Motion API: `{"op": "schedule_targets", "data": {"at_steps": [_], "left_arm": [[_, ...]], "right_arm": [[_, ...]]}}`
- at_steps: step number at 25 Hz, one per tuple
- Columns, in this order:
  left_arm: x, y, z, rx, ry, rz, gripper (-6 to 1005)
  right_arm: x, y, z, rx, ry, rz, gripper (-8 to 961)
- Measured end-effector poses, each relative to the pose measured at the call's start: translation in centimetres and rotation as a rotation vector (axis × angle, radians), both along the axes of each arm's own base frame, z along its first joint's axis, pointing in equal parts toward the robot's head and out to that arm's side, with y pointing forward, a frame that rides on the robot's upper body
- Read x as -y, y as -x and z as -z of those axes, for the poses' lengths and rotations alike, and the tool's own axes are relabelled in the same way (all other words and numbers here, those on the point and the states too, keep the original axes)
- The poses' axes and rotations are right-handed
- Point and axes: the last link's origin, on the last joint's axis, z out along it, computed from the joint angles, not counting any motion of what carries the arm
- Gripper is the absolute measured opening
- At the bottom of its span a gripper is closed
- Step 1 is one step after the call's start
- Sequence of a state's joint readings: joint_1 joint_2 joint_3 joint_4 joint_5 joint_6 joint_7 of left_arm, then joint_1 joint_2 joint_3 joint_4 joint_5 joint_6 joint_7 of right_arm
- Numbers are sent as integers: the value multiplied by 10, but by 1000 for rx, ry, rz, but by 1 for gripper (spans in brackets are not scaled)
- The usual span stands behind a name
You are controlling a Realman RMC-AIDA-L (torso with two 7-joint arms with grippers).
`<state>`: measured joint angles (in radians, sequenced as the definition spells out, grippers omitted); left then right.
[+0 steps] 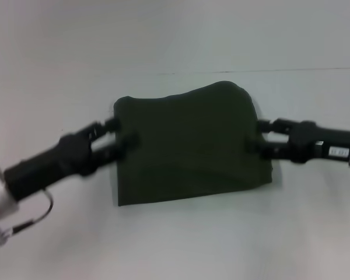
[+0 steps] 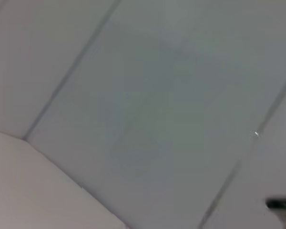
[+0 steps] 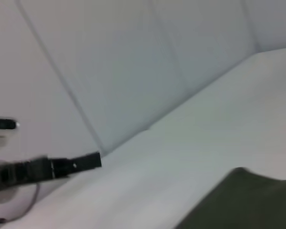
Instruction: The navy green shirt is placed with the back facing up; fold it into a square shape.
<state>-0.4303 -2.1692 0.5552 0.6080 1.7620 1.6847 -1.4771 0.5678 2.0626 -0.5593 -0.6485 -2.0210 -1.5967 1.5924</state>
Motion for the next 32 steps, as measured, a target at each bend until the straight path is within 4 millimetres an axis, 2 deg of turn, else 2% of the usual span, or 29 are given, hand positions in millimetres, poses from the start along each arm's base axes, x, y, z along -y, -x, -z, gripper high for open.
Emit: {"op": "schedule_targets", "data": {"at_steps": [6, 12, 17, 32], "left_arm": [[36, 15, -3, -111, 28, 131, 909], [54, 28, 2, -183, 129, 138, 909], [60, 29, 8, -213, 213, 155, 908], [59, 28, 11, -216, 261, 150, 908]], "right_arm": [[23, 7, 26, -21, 125, -96, 945], [37, 1, 33, 23, 192, -130, 945], [39, 1, 38, 70, 221, -178, 945], [34, 4, 50, 151, 265, -206, 945]]}}
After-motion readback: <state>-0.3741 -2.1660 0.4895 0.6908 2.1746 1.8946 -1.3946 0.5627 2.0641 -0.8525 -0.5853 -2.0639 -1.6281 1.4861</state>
